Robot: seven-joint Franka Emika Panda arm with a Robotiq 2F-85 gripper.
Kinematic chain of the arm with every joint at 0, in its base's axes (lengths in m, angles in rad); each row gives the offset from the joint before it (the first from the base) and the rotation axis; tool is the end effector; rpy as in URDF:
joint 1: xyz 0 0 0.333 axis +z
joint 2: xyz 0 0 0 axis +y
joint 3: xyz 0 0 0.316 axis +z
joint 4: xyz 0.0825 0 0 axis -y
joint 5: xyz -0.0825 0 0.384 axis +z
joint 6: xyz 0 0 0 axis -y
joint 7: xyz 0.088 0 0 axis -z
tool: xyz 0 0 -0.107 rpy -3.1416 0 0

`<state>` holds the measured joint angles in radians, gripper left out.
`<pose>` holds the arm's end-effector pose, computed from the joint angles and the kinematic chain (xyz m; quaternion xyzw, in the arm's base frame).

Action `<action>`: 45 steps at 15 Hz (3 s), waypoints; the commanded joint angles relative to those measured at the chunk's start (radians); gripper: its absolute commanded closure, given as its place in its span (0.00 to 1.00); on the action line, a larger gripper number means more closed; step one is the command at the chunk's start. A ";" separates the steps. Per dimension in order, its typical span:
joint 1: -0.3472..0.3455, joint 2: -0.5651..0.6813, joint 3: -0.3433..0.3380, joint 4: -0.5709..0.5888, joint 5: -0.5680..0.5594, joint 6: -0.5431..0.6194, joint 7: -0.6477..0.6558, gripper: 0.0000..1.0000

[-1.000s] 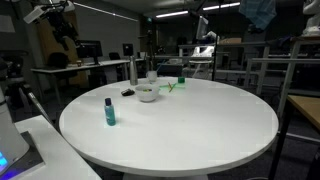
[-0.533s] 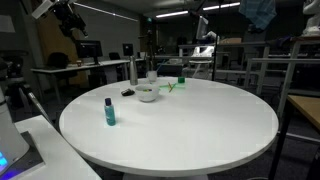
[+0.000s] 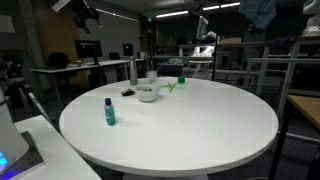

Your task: Move the silver flask from the left to the right

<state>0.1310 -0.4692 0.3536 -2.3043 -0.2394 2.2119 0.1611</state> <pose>0.3938 0.2196 0.5525 0.9465 0.2050 0.2161 0.1240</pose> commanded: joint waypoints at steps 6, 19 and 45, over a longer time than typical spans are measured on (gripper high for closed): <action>0.073 0.213 0.001 0.147 -0.007 -0.002 -0.015 0.00; 0.066 0.348 -0.013 0.212 -0.053 0.151 -0.030 0.00; 0.209 1.086 -0.187 0.944 -0.130 0.123 -0.260 0.00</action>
<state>0.3283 0.5418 0.1890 -1.4841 -0.3876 2.4054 -0.0085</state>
